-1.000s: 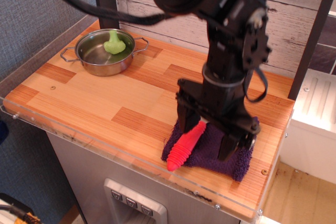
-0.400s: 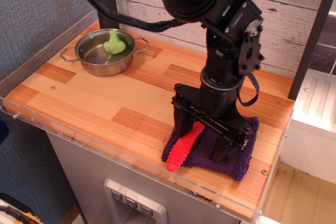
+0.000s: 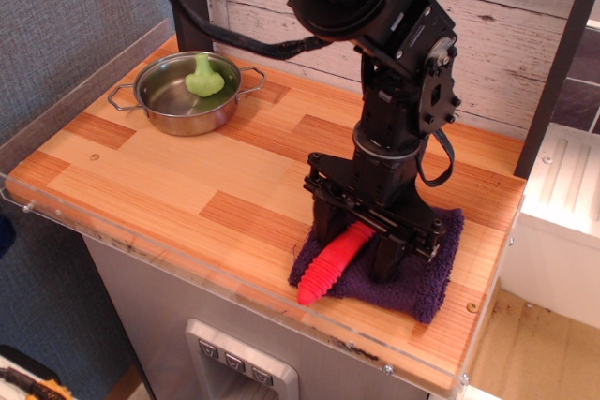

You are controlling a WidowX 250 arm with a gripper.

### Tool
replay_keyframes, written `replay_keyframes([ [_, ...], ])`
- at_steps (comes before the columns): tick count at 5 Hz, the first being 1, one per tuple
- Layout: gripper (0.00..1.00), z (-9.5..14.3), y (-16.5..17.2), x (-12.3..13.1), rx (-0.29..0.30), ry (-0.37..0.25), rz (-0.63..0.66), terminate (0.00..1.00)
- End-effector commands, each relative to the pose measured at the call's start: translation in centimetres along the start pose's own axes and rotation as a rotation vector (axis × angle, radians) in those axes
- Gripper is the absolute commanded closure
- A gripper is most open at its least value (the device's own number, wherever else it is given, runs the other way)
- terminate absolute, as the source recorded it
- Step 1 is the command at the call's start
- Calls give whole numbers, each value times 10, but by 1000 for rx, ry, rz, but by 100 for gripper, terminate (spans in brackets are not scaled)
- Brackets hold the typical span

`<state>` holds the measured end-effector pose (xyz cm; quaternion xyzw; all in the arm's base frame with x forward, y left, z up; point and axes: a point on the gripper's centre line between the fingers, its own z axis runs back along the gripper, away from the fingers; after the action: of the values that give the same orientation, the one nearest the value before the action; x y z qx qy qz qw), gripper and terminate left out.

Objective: Place the red spoon on the left side of the cloth

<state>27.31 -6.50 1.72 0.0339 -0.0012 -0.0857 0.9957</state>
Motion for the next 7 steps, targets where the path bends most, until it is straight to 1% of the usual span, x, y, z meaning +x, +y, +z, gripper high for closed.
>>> replay_keyframes([
  [1, 100, 12, -1, -2, -27, -45, -17, 0],
  [2, 100, 38, 0, -4, -36, -113, -24, 0],
  [3, 100, 63, 26, -14, -20, -171, 24, 0],
  [4, 100, 54, 56, -16, -8, -155, 110, 0],
  [5, 100, 30, 82, -13, 9, -95, 178, 0],
  [6, 100, 17, 97, -10, 35, -60, 210, 0],
  [7, 100, 8, 108, -7, 50, -41, 240, 0],
])
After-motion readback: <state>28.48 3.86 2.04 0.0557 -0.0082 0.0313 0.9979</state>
